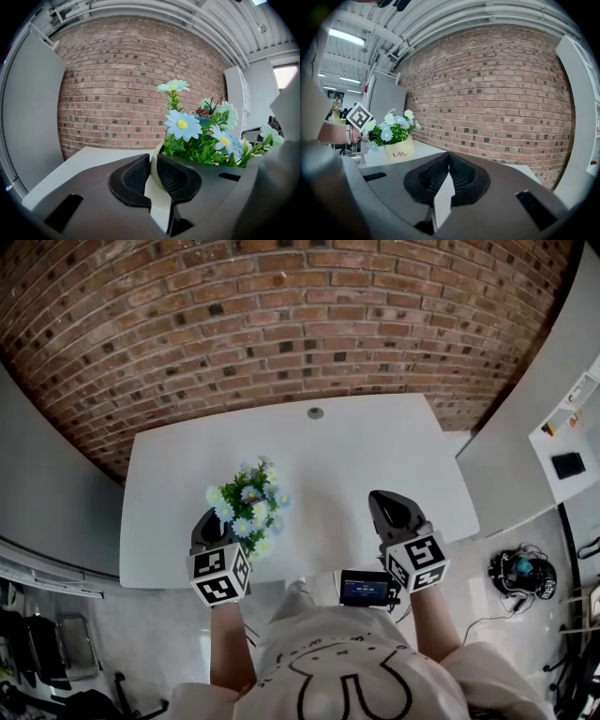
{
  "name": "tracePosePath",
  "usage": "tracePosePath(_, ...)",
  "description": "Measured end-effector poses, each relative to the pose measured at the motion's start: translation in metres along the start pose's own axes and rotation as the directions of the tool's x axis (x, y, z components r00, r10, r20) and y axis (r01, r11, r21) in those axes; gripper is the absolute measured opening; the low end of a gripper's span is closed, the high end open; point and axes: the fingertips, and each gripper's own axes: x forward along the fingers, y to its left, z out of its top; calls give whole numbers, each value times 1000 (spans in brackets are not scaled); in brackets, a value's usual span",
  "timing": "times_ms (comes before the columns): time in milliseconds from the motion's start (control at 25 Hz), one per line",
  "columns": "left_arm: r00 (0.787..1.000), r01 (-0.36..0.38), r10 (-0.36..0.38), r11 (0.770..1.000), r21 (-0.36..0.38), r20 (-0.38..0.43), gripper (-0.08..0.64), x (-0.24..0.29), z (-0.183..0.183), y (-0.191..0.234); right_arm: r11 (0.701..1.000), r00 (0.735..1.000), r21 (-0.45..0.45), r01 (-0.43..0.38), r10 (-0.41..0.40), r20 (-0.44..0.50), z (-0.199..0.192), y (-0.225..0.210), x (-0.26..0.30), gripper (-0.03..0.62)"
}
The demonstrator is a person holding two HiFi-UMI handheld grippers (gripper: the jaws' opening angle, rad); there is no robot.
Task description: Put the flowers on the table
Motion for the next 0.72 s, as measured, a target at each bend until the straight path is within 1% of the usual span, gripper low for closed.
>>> tracePosePath(440,998,53,-53,999,1,-41,52,78,7,20,999,998,2,38,-38,-42,4,-23,64,14)
tracePosePath(720,995,70,-69,998,3,-72,52,121,1,32,998,996,46,46,-42,-83,-8,-38,106,14)
